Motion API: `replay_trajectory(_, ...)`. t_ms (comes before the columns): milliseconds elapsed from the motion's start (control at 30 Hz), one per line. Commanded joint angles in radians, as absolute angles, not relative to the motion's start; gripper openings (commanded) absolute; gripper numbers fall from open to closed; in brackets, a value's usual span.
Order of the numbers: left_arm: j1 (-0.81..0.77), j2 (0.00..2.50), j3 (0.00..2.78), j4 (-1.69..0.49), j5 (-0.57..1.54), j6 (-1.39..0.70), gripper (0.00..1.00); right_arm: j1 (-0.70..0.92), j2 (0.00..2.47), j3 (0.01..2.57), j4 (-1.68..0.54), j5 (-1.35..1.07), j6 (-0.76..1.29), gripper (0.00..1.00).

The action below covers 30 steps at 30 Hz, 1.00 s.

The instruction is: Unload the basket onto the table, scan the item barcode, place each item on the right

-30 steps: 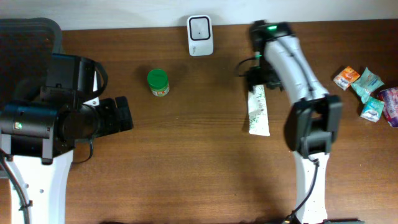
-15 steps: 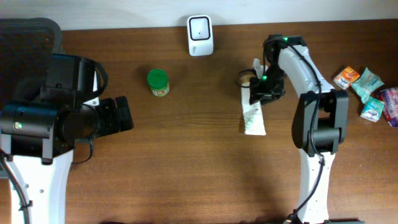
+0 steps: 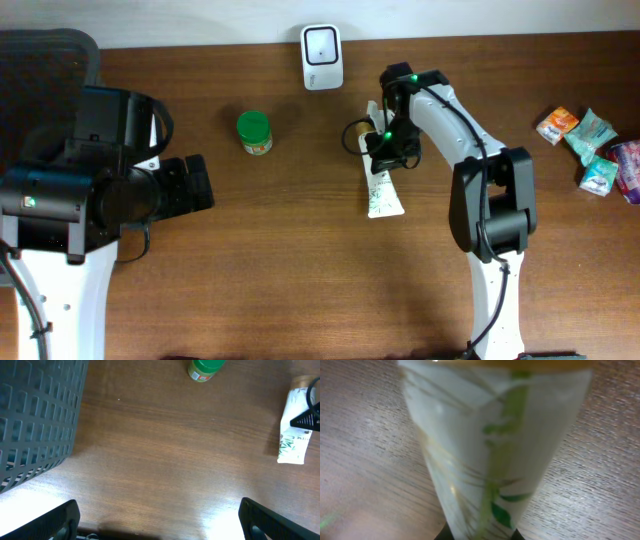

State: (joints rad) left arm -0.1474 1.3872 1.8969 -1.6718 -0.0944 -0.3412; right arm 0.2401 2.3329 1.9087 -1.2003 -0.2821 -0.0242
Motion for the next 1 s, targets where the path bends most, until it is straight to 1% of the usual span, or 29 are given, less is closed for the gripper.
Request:
replay_trajectory(0,-0.147,1.376,1.901,-1.670,-0.098,-0.352,0.99,0.269,2.364,1.942,-1.201,-0.268,0.046,0.04)
replay_trajectory(100,-0.147,1.376,1.900,-1.670,-0.098,-0.352,0.99,0.269,2.363,2.129,-1.204,-0.315,0.070,0.04)
replay_trajectory(167,-0.147,1.376,1.900,-1.670,-0.098,-0.352,0.99,0.269,2.363,2.235,-1.155,-0.314,0.117,0.04)
replay_trajectory(233,-0.147,1.376,1.900,-1.670,-0.098,-0.352,0.99,0.268,2.363,2.323,-1.046,-0.315,0.207,0.04)
replay_trajectory(300,-0.147,1.376,1.900,-1.670,-0.098,-0.352,0.99,0.269,2.364,2.332,-0.898,-0.315,0.315,0.04)
replay_trajectory(400,-0.147,1.376,1.900,-1.670,-0.098,-0.352,0.99,0.282,2.365,2.296,-0.669,-0.311,0.350,0.04)
replay_trajectory(467,-0.147,1.376,1.900,-1.670,-0.098,-0.352,0.99,0.293,2.383,2.284,-0.553,-0.303,0.378,0.04)
replay_trajectory(567,-0.147,1.376,1.900,-1.670,-0.098,-0.352,0.99,0.295,2.447,2.284,-0.417,-0.303,0.502,0.04)
replay_trajectory(633,-0.147,1.376,1.900,-1.670,-0.098,-0.352,0.99,0.295,2.484,2.284,-0.364,-0.303,0.590,0.04)
replay_trajectory(667,-0.147,1.376,1.900,-1.670,-0.098,-0.352,0.99,0.295,2.509,2.284,-0.329,-0.321,0.666,0.04)
replay_trajectory(733,-0.147,1.376,1.900,-1.671,-0.098,-0.352,0.99,0.297,2.525,2.284,-0.305,-0.365,0.722,0.04)
replay_trajectory(967,-0.147,1.376,1.900,-1.670,-0.098,-0.352,0.99,0.288,2.490,2.285,-0.299,-0.436,0.734,0.04)
